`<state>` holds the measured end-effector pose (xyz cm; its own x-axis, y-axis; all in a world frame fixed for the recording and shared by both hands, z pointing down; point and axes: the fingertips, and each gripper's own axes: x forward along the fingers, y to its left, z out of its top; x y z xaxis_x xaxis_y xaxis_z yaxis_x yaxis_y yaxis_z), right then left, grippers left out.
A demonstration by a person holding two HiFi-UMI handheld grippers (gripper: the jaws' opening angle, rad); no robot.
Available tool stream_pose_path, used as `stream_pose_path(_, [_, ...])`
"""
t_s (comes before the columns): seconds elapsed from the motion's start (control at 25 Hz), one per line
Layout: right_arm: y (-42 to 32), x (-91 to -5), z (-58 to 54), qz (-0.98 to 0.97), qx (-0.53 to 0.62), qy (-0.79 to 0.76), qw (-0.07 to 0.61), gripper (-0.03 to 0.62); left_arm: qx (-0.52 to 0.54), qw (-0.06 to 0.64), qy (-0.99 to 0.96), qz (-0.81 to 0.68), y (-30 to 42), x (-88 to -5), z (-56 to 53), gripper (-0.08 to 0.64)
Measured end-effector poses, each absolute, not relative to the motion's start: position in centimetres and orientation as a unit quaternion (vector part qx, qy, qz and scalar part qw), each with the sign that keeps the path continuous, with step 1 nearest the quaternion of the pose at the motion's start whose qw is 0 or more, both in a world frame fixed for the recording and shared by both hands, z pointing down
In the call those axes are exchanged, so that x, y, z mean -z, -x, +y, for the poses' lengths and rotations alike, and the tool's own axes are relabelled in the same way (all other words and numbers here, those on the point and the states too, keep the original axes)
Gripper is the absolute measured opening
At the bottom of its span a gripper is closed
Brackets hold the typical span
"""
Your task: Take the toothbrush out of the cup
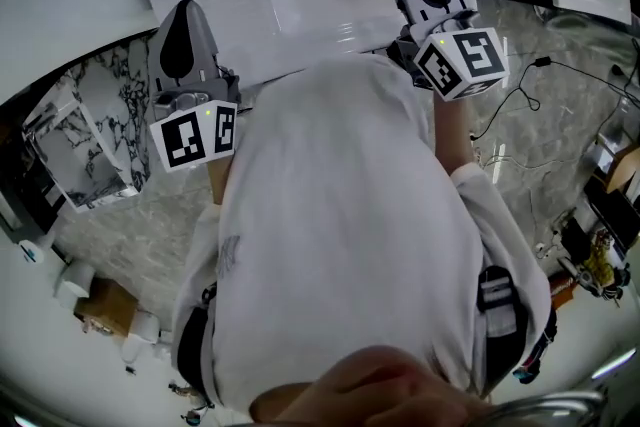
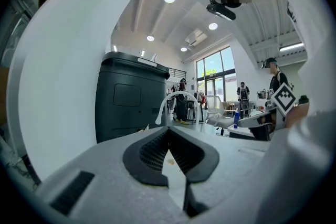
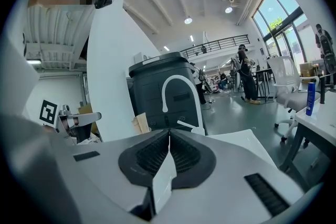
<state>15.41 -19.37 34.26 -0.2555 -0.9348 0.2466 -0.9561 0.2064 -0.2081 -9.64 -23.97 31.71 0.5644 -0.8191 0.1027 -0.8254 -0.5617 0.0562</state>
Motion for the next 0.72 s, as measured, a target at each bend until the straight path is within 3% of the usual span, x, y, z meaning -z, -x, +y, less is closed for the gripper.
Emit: stream_pose_path(0.72, [-15.3, -34.8, -18.9, -0.783, -0.17, -0.598, 0.029, 0.015, -0.038, 0.05, -0.875, -0.48, 9.7, -31.8, -22.8, 0.015])
